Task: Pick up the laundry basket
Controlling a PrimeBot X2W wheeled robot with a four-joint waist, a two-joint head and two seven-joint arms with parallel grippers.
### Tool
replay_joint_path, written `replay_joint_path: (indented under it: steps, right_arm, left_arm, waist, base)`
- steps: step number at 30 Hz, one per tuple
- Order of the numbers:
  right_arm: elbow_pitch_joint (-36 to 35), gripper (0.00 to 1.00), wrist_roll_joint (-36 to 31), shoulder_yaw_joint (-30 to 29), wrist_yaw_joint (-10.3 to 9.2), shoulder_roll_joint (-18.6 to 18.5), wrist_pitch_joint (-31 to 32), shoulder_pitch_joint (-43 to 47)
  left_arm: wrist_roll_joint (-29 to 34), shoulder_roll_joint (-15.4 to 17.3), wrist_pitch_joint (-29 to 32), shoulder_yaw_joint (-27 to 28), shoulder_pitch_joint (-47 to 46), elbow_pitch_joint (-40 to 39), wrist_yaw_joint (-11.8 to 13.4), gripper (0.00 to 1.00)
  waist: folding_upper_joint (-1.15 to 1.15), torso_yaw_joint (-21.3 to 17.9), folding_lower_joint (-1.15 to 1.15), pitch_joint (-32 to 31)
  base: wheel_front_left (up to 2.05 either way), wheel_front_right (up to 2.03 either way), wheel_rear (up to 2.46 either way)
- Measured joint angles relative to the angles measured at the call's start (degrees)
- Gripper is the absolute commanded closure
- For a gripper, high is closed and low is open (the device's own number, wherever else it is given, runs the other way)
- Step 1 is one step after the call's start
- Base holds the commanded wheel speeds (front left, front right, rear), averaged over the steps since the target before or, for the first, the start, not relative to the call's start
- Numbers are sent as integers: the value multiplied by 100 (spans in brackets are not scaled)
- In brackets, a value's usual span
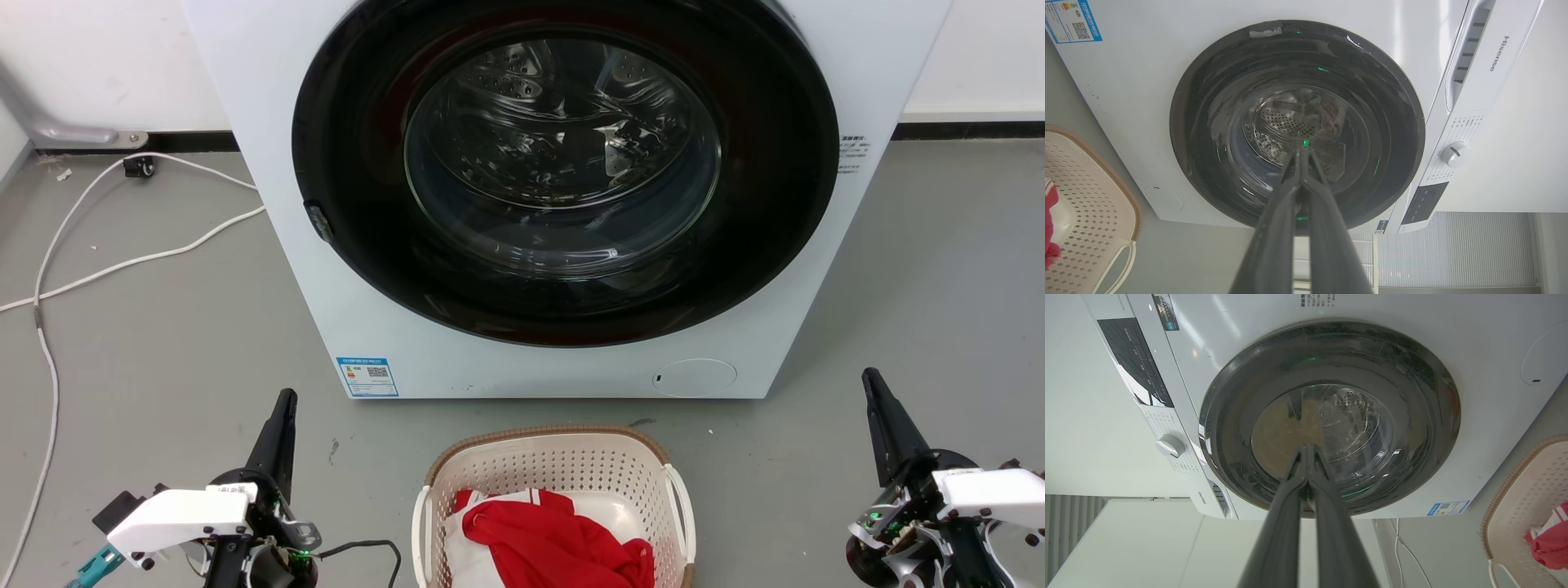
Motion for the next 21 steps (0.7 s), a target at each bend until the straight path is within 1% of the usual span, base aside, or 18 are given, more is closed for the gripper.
replay_joint_path:
  steps: [21]
  right_arm:
    - [0,100,-5,-12,0,9,2,-1]
  left_arm:
    - [3,-11,7,9,-2,0,0,100]
  waist:
    - [0,0,0,0]
  base:
    - [0,0,0]
